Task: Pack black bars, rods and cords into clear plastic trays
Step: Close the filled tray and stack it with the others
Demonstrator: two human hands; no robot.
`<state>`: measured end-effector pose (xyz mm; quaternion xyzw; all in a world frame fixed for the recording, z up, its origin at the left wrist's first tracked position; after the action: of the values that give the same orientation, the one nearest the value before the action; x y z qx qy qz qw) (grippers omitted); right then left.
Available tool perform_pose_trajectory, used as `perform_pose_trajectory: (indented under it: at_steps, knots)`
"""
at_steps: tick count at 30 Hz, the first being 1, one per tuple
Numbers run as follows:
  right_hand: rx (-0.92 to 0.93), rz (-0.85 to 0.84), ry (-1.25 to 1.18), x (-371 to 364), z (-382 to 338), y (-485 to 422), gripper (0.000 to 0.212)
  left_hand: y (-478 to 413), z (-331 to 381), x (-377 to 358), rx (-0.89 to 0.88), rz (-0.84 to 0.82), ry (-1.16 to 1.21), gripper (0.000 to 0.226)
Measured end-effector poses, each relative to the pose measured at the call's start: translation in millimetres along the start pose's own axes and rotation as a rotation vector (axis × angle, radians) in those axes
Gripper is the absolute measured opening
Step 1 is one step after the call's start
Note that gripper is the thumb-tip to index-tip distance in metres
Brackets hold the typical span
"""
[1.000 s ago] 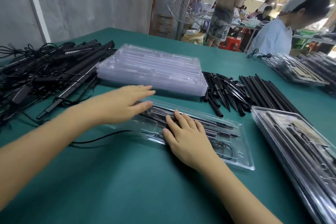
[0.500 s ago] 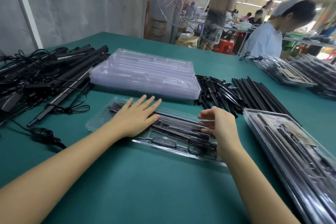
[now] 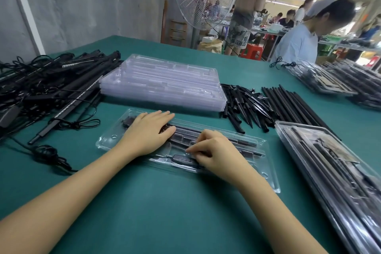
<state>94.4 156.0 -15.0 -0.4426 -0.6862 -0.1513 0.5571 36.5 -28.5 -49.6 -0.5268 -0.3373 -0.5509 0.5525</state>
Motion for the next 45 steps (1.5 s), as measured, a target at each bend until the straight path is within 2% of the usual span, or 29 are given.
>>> perform_pose_trajectory:
  at_steps: [4,12,16,19,21,22,25,28,32,36,41,45]
  knots:
    - [-0.042,-0.058,0.113,-5,-10,2,0.031,-3,-2,2,0.011,0.007,0.063,0.053]
    - [-0.178,-0.133,0.185,-9,-24,-7,0.025,-2,-2,3,-0.004,0.023,0.085,0.052]
    - [-0.192,-0.117,0.216,-9,-28,-11,0.027,-3,0,3,-0.021,0.054,0.099,0.050]
    - [-0.180,-0.076,0.217,-12,-29,-8,0.027,1,4,9,-0.041,0.150,0.209,0.039]
    - [-0.148,-0.039,0.243,-14,-33,-4,0.025,6,9,18,-0.143,0.246,0.274,0.026]
    - [-0.127,-0.022,0.256,-14,-34,-2,0.026,9,12,21,-0.211,0.242,0.292,0.022]
    - [-0.102,-0.033,0.260,-14,-32,3,0.034,16,21,21,-0.309,0.042,0.387,0.026]
    - [-0.099,-0.057,0.245,-12,-29,7,0.039,15,24,13,-0.253,-0.097,0.333,0.043]
    - [-0.088,-0.062,0.250,-11,-32,7,0.037,12,23,15,-0.181,-0.209,0.340,0.042]
    - [-0.065,-0.043,0.158,-3,-28,10,0.024,14,26,14,-0.145,-0.232,0.303,0.046]
    - [0.068,-0.022,0.311,-4,-39,10,0.010,11,28,12,-0.102,-0.198,0.251,0.041]
    - [0.033,-0.046,0.251,-3,-35,7,0.013,8,32,13,-0.062,-0.242,0.234,0.043]
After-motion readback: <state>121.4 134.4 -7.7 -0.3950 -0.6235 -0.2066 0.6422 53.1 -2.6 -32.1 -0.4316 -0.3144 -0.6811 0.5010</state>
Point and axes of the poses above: each hand's wrist, its own y-axis away from the middle knuckle, its own x-axis out of the back of the hand, z = x × y, the point moved 3 cm from there along -y, towards the middle knuckle, and after that the axes turned 3 degrees about x, right-handed, at the moved point
